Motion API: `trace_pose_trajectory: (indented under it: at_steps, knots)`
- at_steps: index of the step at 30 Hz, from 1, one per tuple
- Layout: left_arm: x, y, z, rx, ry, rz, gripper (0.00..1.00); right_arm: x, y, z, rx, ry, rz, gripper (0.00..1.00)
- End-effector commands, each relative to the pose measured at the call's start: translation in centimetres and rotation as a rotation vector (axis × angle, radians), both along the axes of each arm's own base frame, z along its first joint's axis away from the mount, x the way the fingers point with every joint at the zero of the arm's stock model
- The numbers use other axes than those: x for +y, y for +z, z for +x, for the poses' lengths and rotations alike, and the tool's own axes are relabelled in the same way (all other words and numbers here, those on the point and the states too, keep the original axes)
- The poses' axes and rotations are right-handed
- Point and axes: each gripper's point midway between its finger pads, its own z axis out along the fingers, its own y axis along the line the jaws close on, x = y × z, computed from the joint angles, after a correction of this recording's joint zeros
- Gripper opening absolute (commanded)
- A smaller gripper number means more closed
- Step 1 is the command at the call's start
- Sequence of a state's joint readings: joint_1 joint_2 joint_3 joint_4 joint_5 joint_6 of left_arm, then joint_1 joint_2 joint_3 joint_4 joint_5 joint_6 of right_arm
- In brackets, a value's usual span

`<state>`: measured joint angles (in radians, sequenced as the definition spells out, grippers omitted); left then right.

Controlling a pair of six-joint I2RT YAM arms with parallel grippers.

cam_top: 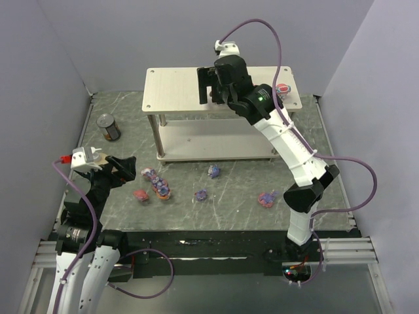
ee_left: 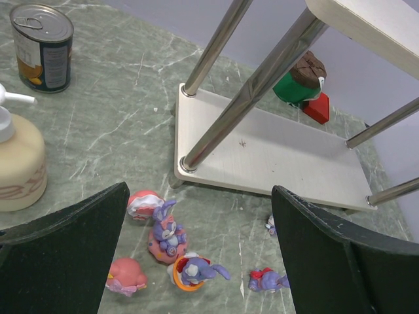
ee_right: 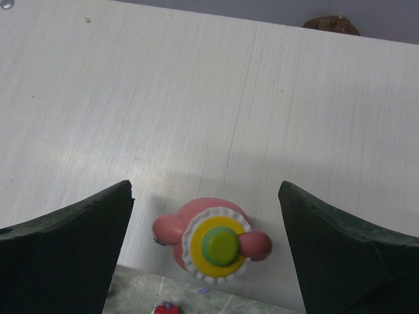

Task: Place and organize the plastic toys onto the shelf

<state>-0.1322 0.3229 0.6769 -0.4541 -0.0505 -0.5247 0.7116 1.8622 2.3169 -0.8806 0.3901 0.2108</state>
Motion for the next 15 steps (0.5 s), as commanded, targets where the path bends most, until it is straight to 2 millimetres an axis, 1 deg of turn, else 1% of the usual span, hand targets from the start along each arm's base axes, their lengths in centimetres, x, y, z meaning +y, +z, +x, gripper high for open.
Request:
trace_pose_trajectory:
  at_steps: [1, 4, 5, 7, 8, 9, 10, 11, 12, 13, 14, 15]
  knots:
    - [0.3, 0.3, 0.4, -0.014, 0.019, -0.001, 0.96, -1.0, 6.0, -1.5, -0.122, 0.017, 0.095, 1.00]
    - [0.3, 0.3, 0.4, -0.016, 0.020, -0.002, 0.96, -1.2, 6.9, -2.0, -0.138, 0.023, 0.114, 1.00]
    - [0.4, 0.4, 0.4, -0.017, 0.022, -0.004, 0.96, -1.5, 7.5, -2.4, -0.151, 0.023, 0.125, 1.00]
    - [0.5, 0.2, 0.5, -0.008, 0.031, -0.005, 0.96, -1.7, 7.8, -2.7, -0.163, 0.029, 0.132, 1.00]
    - [0.5, 0.1, 0.6, -0.006, 0.033, -0.006, 0.96, -2.2, 8.9, -3.6, -0.186, 0.036, 0.147, 1.00]
    - [0.5, 0.1, 0.6, -0.006, 0.035, -0.006, 0.96, -2.1, 8.9, -3.6, -0.205, 0.040, 0.147, 1.00]
    - [0.5, -0.1, 0.7, -0.003, 0.035, -0.007, 0.96, -2.2, 9.4, -4.1, -0.221, 0.047, 0.156, 1.00]
    - [0.5, -0.1, 0.7, -0.002, 0.037, -0.010, 0.96, -2.9, 11.0, -5.3, -0.256, 0.053, 0.184, 1.00]
    - [0.6, -0.2, 0.7, 0.000, 0.038, -0.008, 0.96, -3.0, 11.1, -5.8, -0.264, 0.063, 0.182, 1.00]
    - [0.7, -0.3, 0.8, 0.004, 0.044, -0.008, 0.96, -3.3, 11.7, -6.4, -0.279, 0.067, 0.191, 1.00]
    - [0.7, -0.3, 0.8, 0.004, 0.048, -0.009, 0.96, -4.0, 12.8, -7.4, -0.299, 0.072, 0.204, 1.00]
    - [0.7, -0.3, 0.8, 0.006, 0.049, -0.010, 0.96, -3.9, 13.1, -8.0, -0.306, 0.088, 0.201, 1.00]
